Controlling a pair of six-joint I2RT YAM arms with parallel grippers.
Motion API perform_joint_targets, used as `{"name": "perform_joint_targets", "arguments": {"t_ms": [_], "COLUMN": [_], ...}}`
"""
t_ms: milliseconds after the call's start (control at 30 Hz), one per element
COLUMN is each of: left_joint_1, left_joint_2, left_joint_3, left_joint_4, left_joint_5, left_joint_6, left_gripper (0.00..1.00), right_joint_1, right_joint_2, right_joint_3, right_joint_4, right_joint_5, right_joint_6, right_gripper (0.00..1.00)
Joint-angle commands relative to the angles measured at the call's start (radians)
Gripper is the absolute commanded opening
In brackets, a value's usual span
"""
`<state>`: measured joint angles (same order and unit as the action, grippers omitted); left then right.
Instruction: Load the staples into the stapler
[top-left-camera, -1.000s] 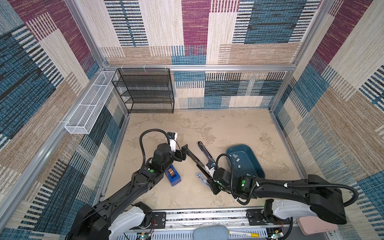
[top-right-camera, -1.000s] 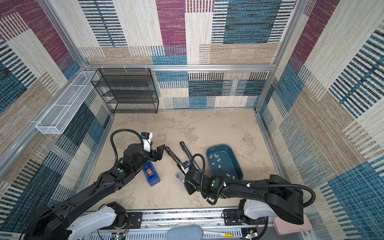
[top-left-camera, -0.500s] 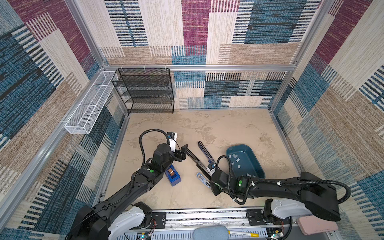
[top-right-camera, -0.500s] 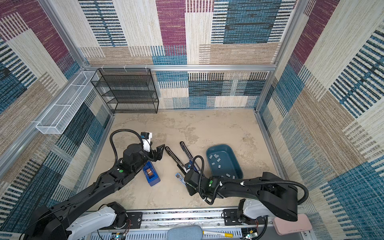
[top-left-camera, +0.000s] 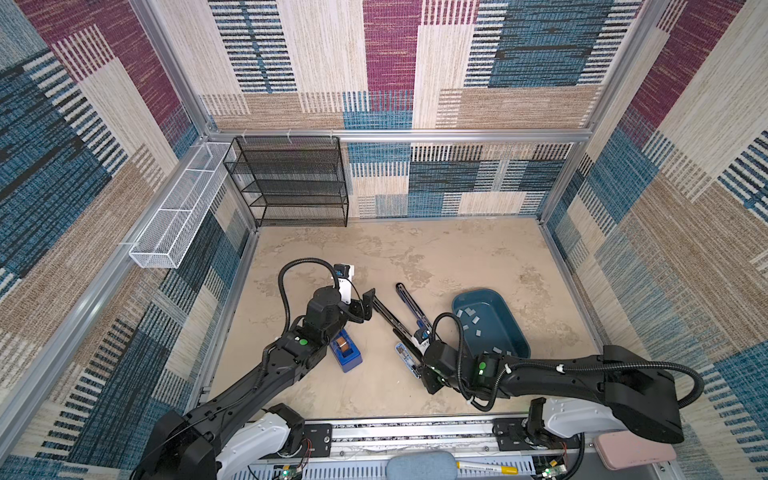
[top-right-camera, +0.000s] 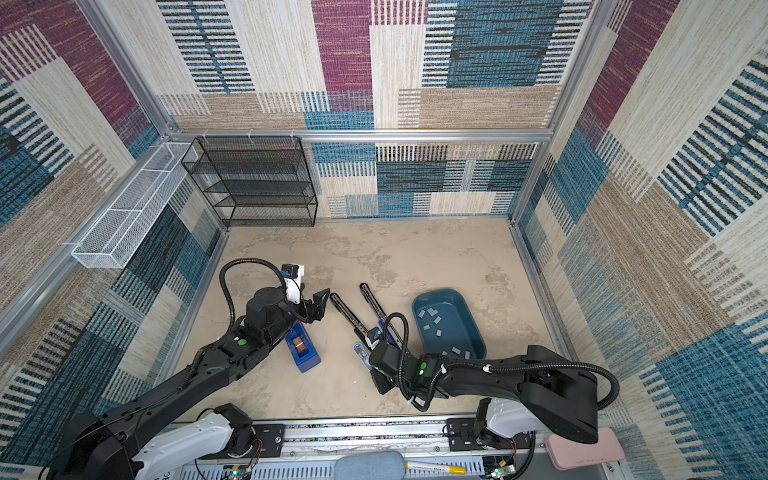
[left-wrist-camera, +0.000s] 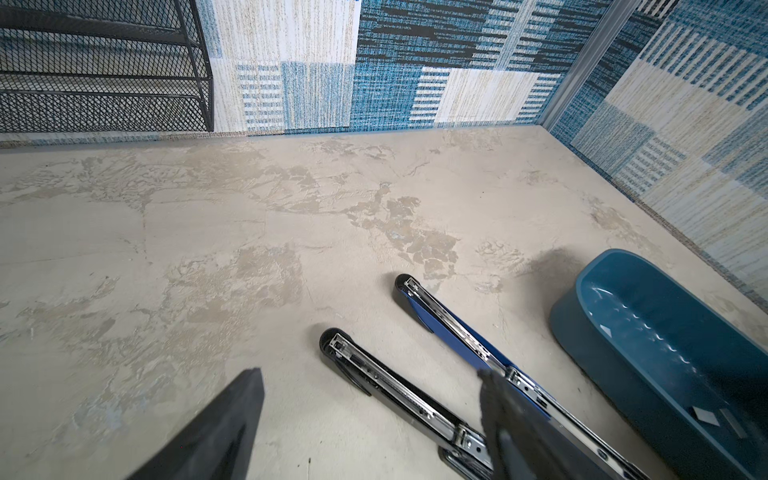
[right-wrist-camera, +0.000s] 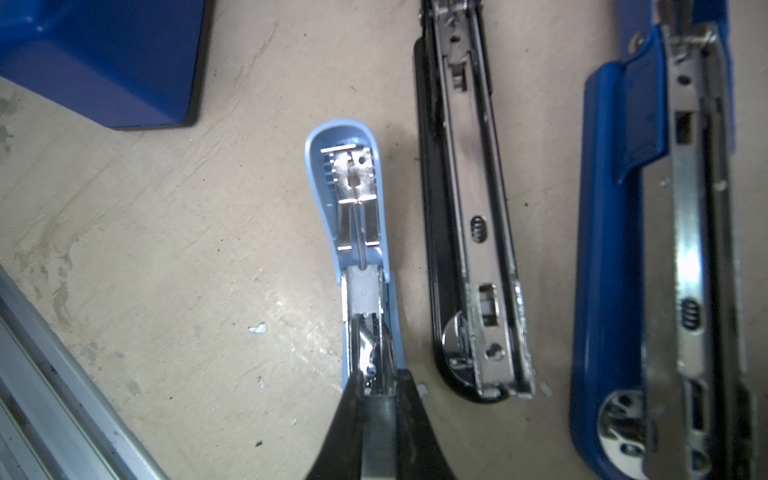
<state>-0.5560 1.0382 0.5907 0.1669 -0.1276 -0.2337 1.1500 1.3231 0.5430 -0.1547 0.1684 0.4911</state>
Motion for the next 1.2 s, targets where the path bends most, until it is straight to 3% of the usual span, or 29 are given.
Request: {"name": "perform_joint_targets", "arguments": {"t_ms": [0,267,500,1167], "left_joint_1": [0.001,0.001,0.001,0.001], "left_joint_2": [0.002,0.000,-0.007,0.005], "left_joint_3": [0.001,0.006,0.001,0.000], "left_joint_4": [0.037,0.027,0.029,0.037], "left_joint_5": [0.003,-0.007,-0.006,-0.015], "left_joint_6": [-0.012,-0.011,-0.012,-0.009], "left_gripper": [0.85,0.85,0.85,0.85], "right_joint_1": [0.001,0.038,0.044,0.045], "right_joint_2": [-0.010,-0.030,0.004,0.065], "right_joint_3": [0.003,0.019,0.026,0.013], "right_joint_4": [0.018,0.077,0.113,0.153], "right_joint_5": [0.027,0.079,0.178,0.089], "right_joint_6": [0.004,0.025,-0.063,-0.075], "right_gripper": [0.00,0.00,0.00,0.00]}}
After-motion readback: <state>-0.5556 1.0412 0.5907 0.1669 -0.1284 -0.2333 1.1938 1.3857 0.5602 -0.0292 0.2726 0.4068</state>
